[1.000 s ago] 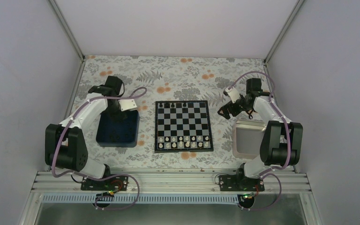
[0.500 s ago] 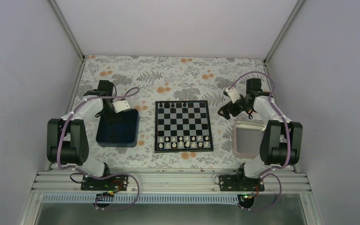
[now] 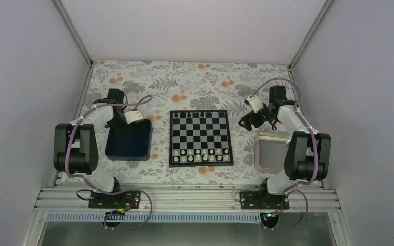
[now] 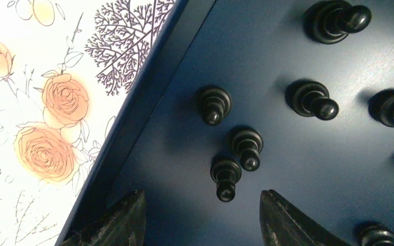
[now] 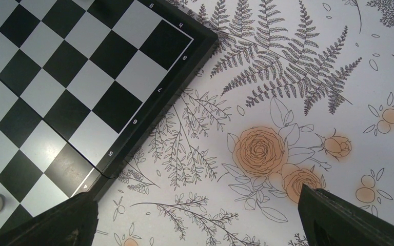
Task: Set up the chess pieces on the board
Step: Pick up the chess piece from the storage box.
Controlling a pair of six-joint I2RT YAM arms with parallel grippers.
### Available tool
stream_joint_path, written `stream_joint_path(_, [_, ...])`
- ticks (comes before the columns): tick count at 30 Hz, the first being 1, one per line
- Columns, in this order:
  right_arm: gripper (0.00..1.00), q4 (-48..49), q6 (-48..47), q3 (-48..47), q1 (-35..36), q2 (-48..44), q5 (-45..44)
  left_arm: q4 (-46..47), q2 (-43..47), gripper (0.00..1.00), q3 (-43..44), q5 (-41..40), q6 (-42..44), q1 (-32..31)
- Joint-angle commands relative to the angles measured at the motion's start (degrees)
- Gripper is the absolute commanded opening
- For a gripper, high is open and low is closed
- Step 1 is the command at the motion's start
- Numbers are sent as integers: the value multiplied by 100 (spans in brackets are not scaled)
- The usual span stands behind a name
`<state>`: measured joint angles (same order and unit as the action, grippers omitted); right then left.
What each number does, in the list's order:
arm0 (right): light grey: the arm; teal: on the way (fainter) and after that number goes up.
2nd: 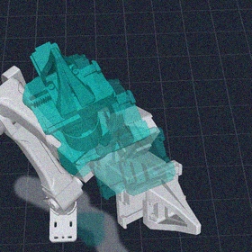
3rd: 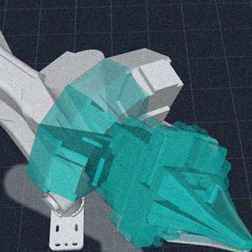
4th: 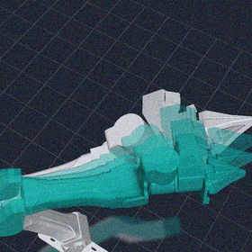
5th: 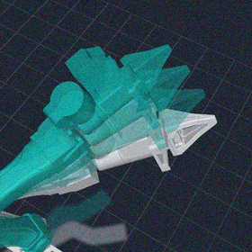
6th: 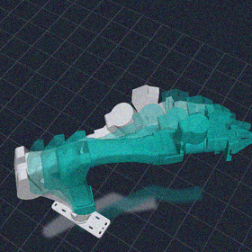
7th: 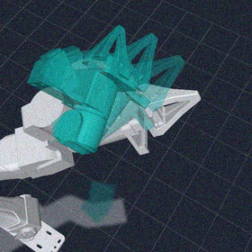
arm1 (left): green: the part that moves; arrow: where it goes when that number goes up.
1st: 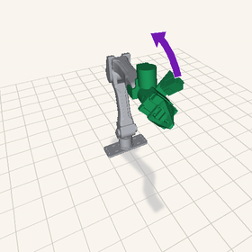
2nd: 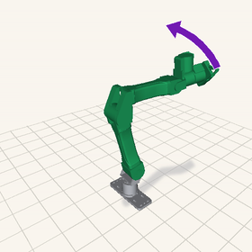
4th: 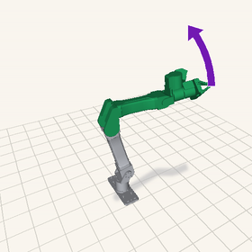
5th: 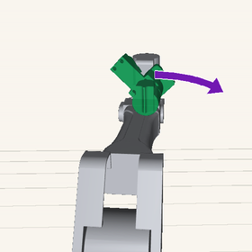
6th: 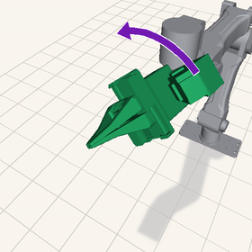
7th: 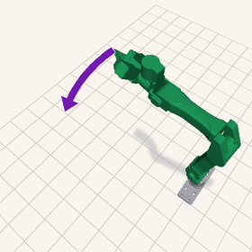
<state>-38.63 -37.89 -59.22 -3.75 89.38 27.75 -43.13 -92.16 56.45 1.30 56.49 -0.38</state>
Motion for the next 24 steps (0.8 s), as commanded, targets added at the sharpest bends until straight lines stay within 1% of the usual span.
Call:
stream_joint_path(1, [100, -1, -31, -17, 50, 63, -4, 78, -147, 55, 106, 272, 72, 39])
stream_joint_path(4, [100, 3, -27, -12, 50, 56, -7, 69, -247, 52, 144, 299, 61, 44])
stream_joint_path(7, [100, 12, -34, -4, 50, 44, -14, 64, -356, 46, 157, 280, 63, 46])
stream_joint_path(12, [100, 10, -40, 7, 50, 40, -10, -2, -416, 25, 176, 278, 70, 47])
stream_joint_path(15, [100, 15, -41, 7, 50, 20, -14, -42, -388, 17, 197, 257, 61, 47])
stream_joint_path(22, [100, 20, -44, 16, 50, 0, -7, -323, -167, 11, 314, 164, 72, 43])
stream_joint_path(24, [100, 19, -43, 11, 50, -9, -2, -460, -67, 10, 395, 130, 73, 49])
